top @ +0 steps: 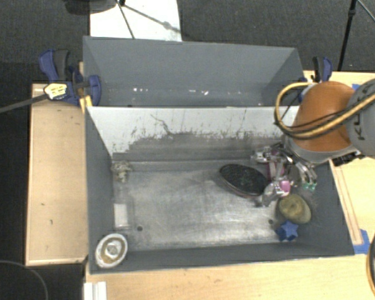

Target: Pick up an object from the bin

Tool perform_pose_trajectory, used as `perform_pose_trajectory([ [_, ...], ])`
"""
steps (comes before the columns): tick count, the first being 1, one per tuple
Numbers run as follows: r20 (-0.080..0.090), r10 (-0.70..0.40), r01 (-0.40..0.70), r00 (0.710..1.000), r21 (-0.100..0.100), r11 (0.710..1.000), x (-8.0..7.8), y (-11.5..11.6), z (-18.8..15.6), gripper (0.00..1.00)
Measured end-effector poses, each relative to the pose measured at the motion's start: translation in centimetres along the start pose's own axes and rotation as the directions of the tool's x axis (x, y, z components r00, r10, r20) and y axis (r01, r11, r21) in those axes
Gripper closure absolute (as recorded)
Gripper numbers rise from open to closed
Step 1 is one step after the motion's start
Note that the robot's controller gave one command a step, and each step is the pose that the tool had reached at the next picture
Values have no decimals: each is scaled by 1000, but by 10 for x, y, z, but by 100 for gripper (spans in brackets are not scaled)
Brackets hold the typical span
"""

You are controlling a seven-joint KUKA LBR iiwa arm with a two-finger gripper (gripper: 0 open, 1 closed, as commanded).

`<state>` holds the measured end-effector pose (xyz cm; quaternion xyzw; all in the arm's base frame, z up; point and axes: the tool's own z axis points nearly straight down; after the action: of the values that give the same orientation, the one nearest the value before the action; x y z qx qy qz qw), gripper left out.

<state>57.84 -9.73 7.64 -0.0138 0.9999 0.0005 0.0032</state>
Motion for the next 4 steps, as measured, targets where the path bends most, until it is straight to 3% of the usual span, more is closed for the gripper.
perform_pose_trajectory([
  [1, -2, 5, -5, 1000, 0, 1000, 1, -2, 0, 100],
  [2, 6, -21, 21, 1000, 1, 1000, -17, 98, 2, 100],
  [3, 8, -85, 85, 996, 2, 996, -1, 102, 2, 100],
  [4, 4, -83, 83, 997, 1, 997, 1, 103, 4, 0],
])
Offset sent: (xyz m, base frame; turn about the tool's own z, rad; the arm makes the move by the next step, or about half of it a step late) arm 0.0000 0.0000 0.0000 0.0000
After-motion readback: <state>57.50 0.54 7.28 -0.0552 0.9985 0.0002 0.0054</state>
